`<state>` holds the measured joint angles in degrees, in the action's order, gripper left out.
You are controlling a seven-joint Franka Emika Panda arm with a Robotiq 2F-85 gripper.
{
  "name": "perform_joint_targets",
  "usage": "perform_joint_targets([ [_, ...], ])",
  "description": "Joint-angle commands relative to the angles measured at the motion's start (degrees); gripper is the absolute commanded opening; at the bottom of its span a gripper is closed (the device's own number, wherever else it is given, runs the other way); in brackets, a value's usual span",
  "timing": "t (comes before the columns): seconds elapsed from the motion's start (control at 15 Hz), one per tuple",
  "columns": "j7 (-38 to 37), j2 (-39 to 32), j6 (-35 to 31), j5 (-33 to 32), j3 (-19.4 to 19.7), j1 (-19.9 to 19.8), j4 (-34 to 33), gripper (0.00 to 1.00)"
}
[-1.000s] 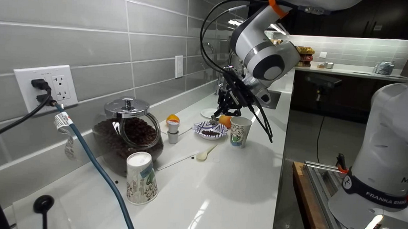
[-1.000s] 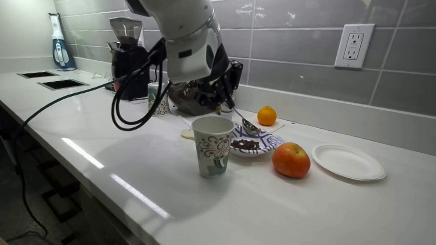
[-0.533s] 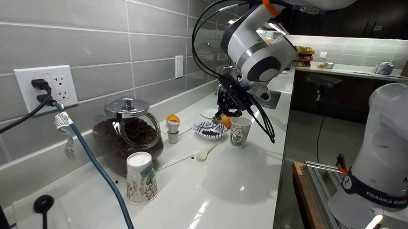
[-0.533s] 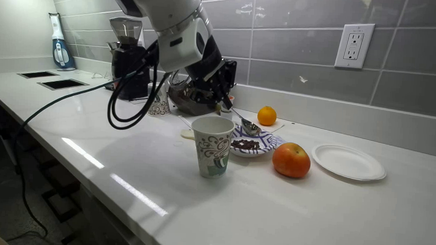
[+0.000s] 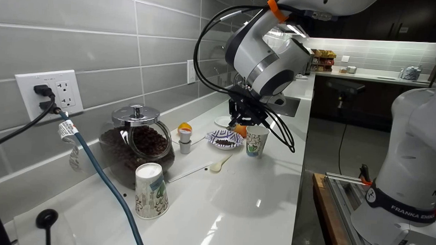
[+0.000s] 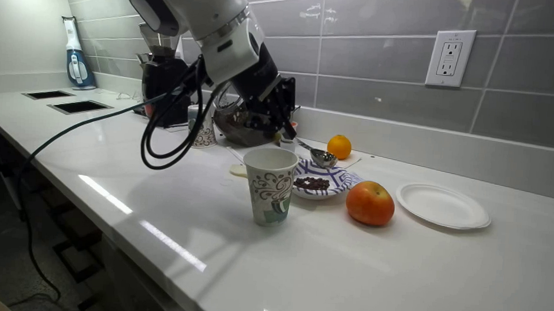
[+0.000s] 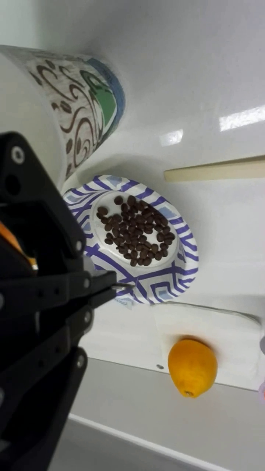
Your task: Scoop some of the contents in the jar and pour them in the bowl
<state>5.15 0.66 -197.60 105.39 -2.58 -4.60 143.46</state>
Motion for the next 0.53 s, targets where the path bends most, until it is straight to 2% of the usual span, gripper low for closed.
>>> perform_joint_targets([
  [0.0,3.6,-2.6,-3.2,0.3,-0.9,0.9,-2.6,0.01],
  [0.47,12.3,-4.3,-6.6,1.6,-2.4,1.7,-4.8,0.01],
])
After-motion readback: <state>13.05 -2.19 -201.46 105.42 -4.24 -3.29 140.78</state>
